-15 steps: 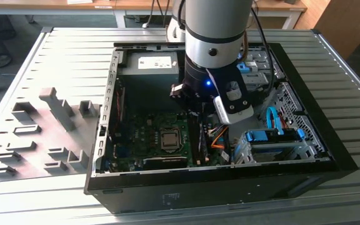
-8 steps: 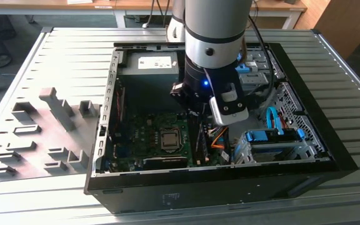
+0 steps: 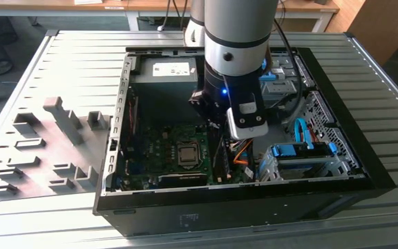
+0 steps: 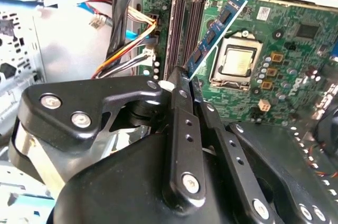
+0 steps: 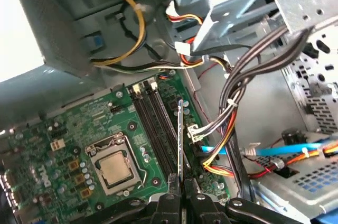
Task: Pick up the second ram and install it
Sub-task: 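Insert the second ram into the second slot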
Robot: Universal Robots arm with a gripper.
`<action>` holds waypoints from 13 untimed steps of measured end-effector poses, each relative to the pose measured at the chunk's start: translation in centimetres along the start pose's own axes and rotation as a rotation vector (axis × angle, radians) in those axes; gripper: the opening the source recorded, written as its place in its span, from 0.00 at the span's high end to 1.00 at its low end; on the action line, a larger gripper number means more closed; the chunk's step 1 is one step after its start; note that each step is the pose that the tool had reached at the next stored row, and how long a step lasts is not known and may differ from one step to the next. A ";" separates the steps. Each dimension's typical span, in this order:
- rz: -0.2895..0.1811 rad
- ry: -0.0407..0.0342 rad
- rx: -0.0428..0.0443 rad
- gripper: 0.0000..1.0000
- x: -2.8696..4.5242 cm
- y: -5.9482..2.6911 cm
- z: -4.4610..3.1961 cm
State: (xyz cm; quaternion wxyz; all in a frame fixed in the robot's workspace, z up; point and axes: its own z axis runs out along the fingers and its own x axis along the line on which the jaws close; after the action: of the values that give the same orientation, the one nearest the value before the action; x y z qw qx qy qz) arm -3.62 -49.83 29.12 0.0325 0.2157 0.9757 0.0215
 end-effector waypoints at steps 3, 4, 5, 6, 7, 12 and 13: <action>0.039 -0.0022 0.0021 0.86 0.00 0.00 0.02; 0.052 -0.0030 0.0029 0.86 0.00 0.00 0.02; 0.065 -0.0037 0.0036 0.86 0.00 0.00 0.03; 0.077 -0.0044 0.0042 0.86 0.00 0.00 0.04; 0.090 -0.0051 0.0050 0.86 0.00 0.00 0.04; 0.149 -0.0087 0.0087 0.86 0.00 0.00 0.06; 0.152 -0.0089 0.0090 0.86 0.00 0.00 0.06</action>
State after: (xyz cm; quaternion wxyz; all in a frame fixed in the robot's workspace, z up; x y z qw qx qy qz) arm -3.62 -49.83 29.07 0.0342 0.2896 0.9564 0.0185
